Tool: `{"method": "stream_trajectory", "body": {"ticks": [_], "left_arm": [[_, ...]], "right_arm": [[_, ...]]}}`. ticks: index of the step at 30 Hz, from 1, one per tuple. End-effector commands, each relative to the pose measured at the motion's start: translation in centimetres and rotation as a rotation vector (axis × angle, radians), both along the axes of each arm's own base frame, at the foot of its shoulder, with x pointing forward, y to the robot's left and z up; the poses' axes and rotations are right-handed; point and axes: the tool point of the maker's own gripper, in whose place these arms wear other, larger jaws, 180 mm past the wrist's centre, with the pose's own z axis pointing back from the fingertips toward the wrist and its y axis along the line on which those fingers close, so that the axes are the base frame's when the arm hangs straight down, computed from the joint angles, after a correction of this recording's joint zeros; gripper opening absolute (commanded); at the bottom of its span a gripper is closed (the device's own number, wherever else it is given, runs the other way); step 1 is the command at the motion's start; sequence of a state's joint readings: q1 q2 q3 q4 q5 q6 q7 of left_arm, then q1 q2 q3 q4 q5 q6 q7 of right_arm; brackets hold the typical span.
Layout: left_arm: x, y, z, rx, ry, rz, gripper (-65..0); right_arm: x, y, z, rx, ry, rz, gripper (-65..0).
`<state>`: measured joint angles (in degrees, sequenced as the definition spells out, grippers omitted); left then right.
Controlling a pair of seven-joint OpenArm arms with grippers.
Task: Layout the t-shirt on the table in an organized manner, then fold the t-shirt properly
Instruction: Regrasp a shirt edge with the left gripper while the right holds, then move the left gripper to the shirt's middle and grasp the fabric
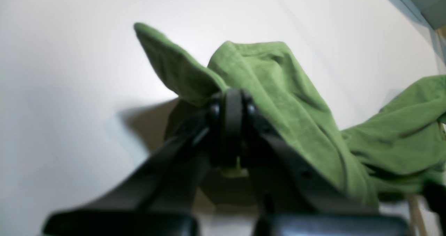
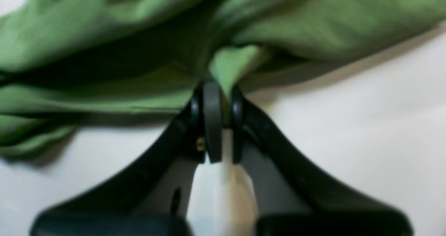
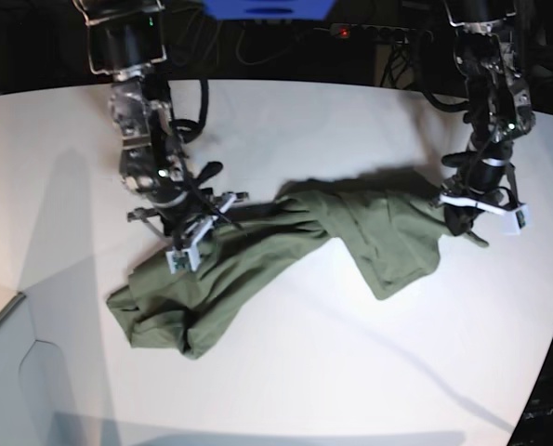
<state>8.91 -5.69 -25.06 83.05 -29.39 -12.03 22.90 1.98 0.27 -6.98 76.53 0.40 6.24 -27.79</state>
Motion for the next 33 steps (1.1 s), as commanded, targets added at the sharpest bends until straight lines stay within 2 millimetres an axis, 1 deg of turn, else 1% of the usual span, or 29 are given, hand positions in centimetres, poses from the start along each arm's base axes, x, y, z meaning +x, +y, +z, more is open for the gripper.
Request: {"method": "stream_trajectory", "body": {"ticks": [1, 3, 4, 6, 8, 10, 11, 15, 25, 27, 29, 31, 32, 33], "left_arm": [[0.9, 0.4, 2.2, 0.015, -0.072, 0.001, -64.9], [1.1, 0.6, 3.2, -0.006, -0.105, 0.014, -64.9], [1.1, 1.2, 3.9, -0.020, -0.127, 0.034, -64.9], [1.1, 2.0, 4.8, -0.041, -0.154, 0.061, -64.9], [1.0, 2.6, 5.3, -0.056, -0.172, 0.079, -64.9], [1.1, 2.8, 5.5, -0.055, -0.177, 0.078, -64.9], [1.1, 3.2, 5.6, -0.044, -0.176, 0.077, -64.9], [1.0, 3.3, 5.6, -0.037, -0.172, 0.074, -64.9], [0.7, 3.2, 4.9, -0.048, -0.156, 0.078, -64.7], [0.2, 2.9, 4.3, -0.050, -0.137, 0.073, -64.5], [-0.8, 2.8, 3.4, -0.049, -0.107, 0.070, -64.3], [-2.2, 2.9, 2.2, -0.042, -0.063, 0.075, -60.5], [-2.9, 3.0, 1.6, -0.042, -0.044, 0.076, -56.1], [-3.8, 3.1, 0.7, -0.048, -0.017, 0.080, -50.1]], "right_arm": [[1.9, -0.6, 3.8, -0.003, -0.126, -0.003, -65.0], [1.7, -0.5, 7.0, 0.003, -0.212, -0.001, -65.0], [1.6, -0.4, 8.6, 0.008, -0.256, 0.000, -65.0], [1.5, -0.6, 11.1, 0.004, -0.320, 0.002, -65.0], [1.4, -0.8, 13.0, -0.001, -0.371, 0.002, -65.0], [1.5, -1.2, 14.1, 0.000, -0.400, -0.009, -65.0], [1.6, -1.6, 14.5, -0.001, -0.410, -0.020, -65.0], [1.8, -2.3, 14.7, -0.006, -0.417, -0.038, -65.0], [1.6, -2.3, 14.4, -0.007, -0.407, -0.038, -65.0], [1.6, -2.3, 14.3, -0.007, -0.406, -0.038, -65.0], [1.3, -2.3, 14.0, -0.008, -0.395, -0.037, -65.0], [1.0, -2.3, 13.7, -0.008, -0.388, -0.037, -65.0], [1.0, -2.4, 13.6, -0.010, -0.385, -0.037, -65.0], [0.9, -2.3, 13.1, -0.009, -0.372, -0.037, -65.0]]}}
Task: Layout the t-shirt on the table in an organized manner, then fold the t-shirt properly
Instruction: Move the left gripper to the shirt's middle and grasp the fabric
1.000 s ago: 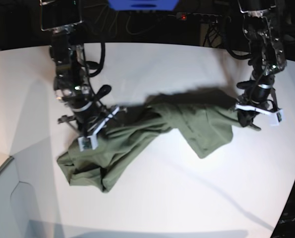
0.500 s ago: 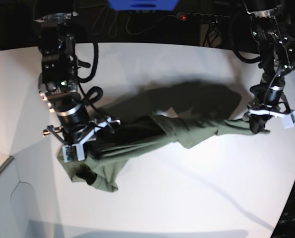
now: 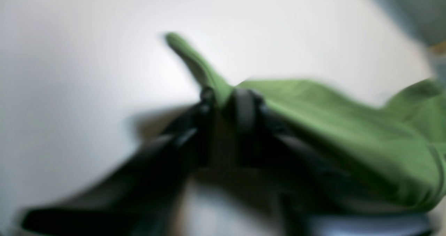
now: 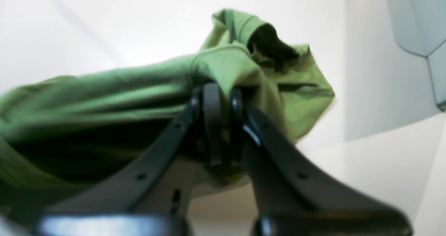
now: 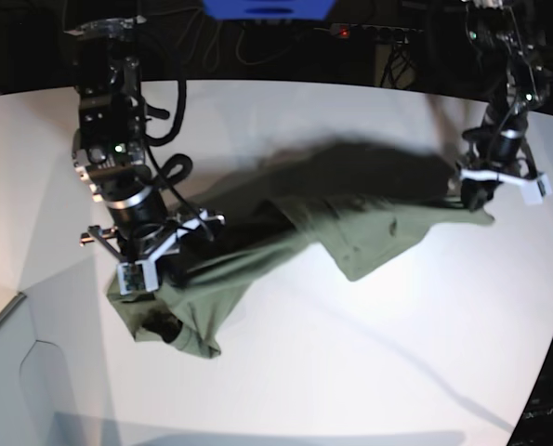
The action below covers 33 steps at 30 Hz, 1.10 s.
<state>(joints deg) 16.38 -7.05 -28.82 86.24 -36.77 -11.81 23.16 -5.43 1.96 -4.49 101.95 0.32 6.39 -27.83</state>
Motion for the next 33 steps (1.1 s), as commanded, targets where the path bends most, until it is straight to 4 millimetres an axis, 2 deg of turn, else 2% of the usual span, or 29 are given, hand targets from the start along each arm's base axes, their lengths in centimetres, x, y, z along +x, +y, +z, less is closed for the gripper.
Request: {"method": "stream_trajectory", "body": {"ticks": [1, 3, 5, 6, 10, 12, 15, 16, 18, 20, 23, 27, 33], "left_arm": [[0.2, 0.5, 0.7, 0.011, -0.029, 0.001, -43.7], [-1.0, 0.6, -0.1, 0.008, 0.000, 0.008, -31.6], [-1.8, 0.5, -0.4, 0.011, 0.016, 0.002, -25.0], [-2.2, 0.5, -0.5, 0.013, 0.021, 0.002, -24.1], [-1.1, 0.2, 1.7, 0.034, -0.038, -0.015, -24.3], [1.0, -0.8, 3.6, 0.029, -0.103, -0.032, -24.3], [4.5, -3.9, 5.5, 0.000, -0.178, -0.090, -24.3], [6.0, -5.3, 6.4, -0.014, -0.210, -0.119, -24.3], [8.6, -8.6, 6.7, -0.061, -0.235, -0.179, -24.3], [10.7, -11.2, 6.2, -0.099, -0.215, -0.206, -24.3], [12.7, -13.5, 3.4, -0.125, -0.100, -0.186, -24.3], [13.4, -15.1, -0.1, -0.114, 0.042, -0.160, -24.2], [14.6, -18.3, -1.3, -0.094, 0.091, -0.236, -24.1]], "right_arm": [[0.7, -0.3, 1.1, -0.002, -0.048, -0.006, -65.0], [0.6, -0.3, 0.3, -0.003, -0.025, -0.007, -65.0], [0.6, -0.3, -0.2, -0.004, -0.014, -0.007, -65.0], [0.6, -0.3, -0.2, -0.004, -0.014, -0.007, -65.0], [0.2, -0.2, -0.5, -0.003, -0.003, -0.004, -65.0], [0.1, -0.1, -0.6, -0.003, -0.002, -0.001, -65.0], [-0.4, -0.1, -1.1, -0.003, 0.012, -0.001, -65.0], [-0.6, -0.1, -1.3, -0.002, 0.017, -0.001, -65.0], [-0.8, 0.0, -1.5, -0.002, 0.024, 0.001, -65.0], [-0.8, 0.0, -1.5, -0.003, 0.026, 0.001, -65.0], [-0.8, 0.0, -1.5, -0.003, 0.026, 0.001, -65.0], [-0.8, -0.1, -1.5, -0.003, 0.026, -0.001, -65.0], [-0.8, 0.0, -1.6, -0.002, 0.027, -0.001, -65.0]]}}
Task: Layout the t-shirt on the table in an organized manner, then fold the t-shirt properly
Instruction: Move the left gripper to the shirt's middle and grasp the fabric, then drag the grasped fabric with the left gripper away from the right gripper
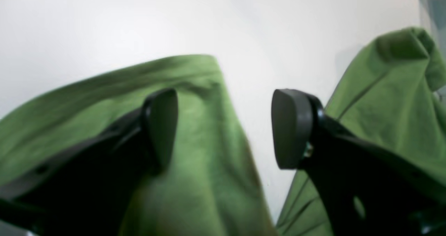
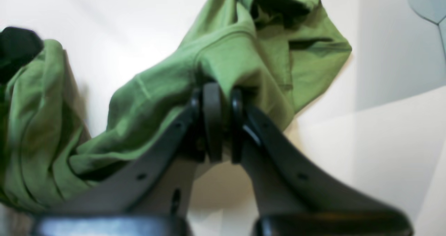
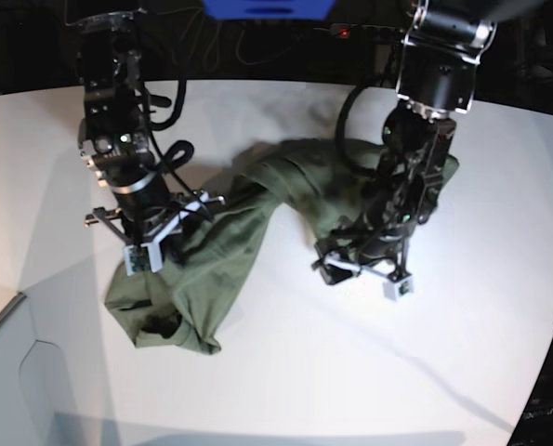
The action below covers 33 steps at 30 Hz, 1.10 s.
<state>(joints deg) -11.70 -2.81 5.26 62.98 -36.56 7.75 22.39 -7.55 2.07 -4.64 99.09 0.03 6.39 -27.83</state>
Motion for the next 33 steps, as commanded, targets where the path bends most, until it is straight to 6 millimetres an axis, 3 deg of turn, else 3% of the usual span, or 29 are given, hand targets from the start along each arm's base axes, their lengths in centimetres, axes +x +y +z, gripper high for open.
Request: {"method": "stream_trajectory", "body": {"ticks": [1, 7, 9, 13, 16, 17, 20, 27, 33], "left_arm": [[1.6, -0.4, 1.6, -0.009, -0.049, 0.003, -24.2], [1.1, -1.5, -1.0, 0.017, 0.032, -0.037, -24.4], [0.6, -1.7, -2.0, 0.029, 0.060, -0.050, -27.6], [0.0, -1.6, -2.9, 0.029, 0.084, -0.047, -44.4], [0.1, -1.3, -2.8, 0.028, 0.083, -0.043, -64.6], [0.1, -1.3, -2.7, 0.028, 0.083, -0.045, -65.0], [1.2, -1.4, -0.7, 0.020, 0.023, -0.045, -64.8], [4.1, 3.4, 8.0, -0.032, -0.213, 0.089, -64.8], [4.3, 6.7, 12.8, -0.119, -0.304, 0.170, -64.8]], "right_arm": [[0.8, 0.0, 1.6, 0.007, -0.059, -0.002, -65.0], [0.8, 0.0, 1.5, 0.004, -0.059, 0.000, -65.0], [0.8, 0.0, 1.5, 0.004, -0.059, 0.000, -65.0], [0.9, -0.1, 1.6, 0.003, -0.061, 0.000, -65.0], [1.0, -0.2, 1.0, 0.000, -0.046, -0.004, -65.0], [0.9, -0.3, 0.6, -0.001, -0.036, -0.004, -65.0], [0.8, -0.4, 0.0, -0.003, -0.024, -0.006, -65.0], [1.5, -0.5, 0.4, -0.005, -0.037, -0.007, -65.0], [2.2, -0.5, 1.1, -0.005, -0.057, -0.007, -65.0]]}}
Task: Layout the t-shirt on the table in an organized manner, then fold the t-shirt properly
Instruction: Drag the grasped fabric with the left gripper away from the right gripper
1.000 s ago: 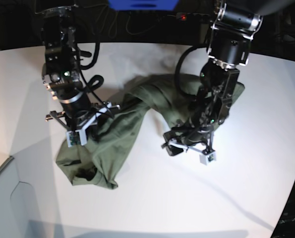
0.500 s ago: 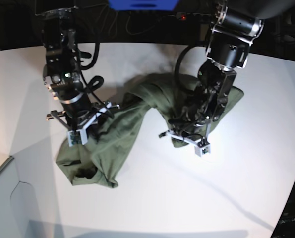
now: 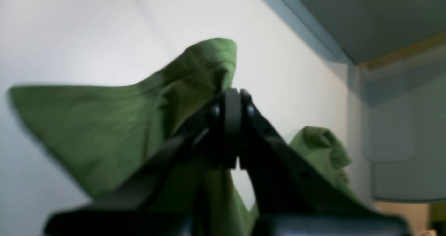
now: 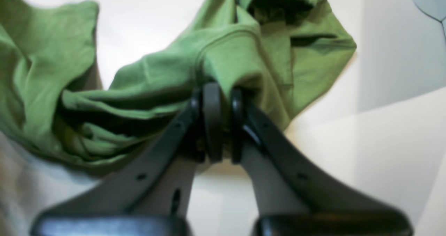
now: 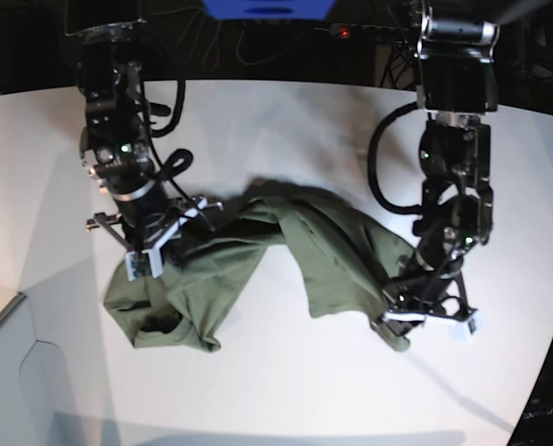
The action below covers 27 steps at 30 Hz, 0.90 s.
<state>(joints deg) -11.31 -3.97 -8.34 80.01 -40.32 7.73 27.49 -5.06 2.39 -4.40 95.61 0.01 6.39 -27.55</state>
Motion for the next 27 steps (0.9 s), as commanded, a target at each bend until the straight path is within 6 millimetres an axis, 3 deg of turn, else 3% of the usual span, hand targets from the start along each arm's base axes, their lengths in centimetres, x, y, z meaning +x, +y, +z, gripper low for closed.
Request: {"method": "stream_trajectory", "body": {"ticks": [1, 7, 13, 16, 20, 27], "left_arm": [[1.1, 0.7, 2.9, -0.031, -0.079, 0.016, -64.8], [0.7, 5.7, 4.6, -0.194, -0.122, 0.098, -64.8], [-4.9, 13.8, 3.8, -0.149, -0.119, 0.260, -64.8], [-8.0, 16.2, 2.5, -0.121, -0.102, 0.308, -64.8], [-10.5, 17.4, 0.1, -0.097, -0.080, 0.294, -64.8], [-12.3, 17.1, -5.9, -0.137, 0.007, 0.248, -64.8]], "right_arm": [[1.4, -0.1, 2.1, 0.003, -0.073, -0.002, -65.0], [2.8, -0.9, 3.8, 0.004, -0.123, -0.028, -65.0], [4.5, -5.1, 6.1, 0.015, -0.184, -0.152, -65.0], [5.0, -6.0, 6.8, 0.016, -0.203, -0.176, -65.0], [4.9, -5.9, 6.7, 0.018, -0.201, -0.176, -65.0], [4.5, -5.0, 6.0, 0.044, -0.183, -0.176, -65.0]]}}
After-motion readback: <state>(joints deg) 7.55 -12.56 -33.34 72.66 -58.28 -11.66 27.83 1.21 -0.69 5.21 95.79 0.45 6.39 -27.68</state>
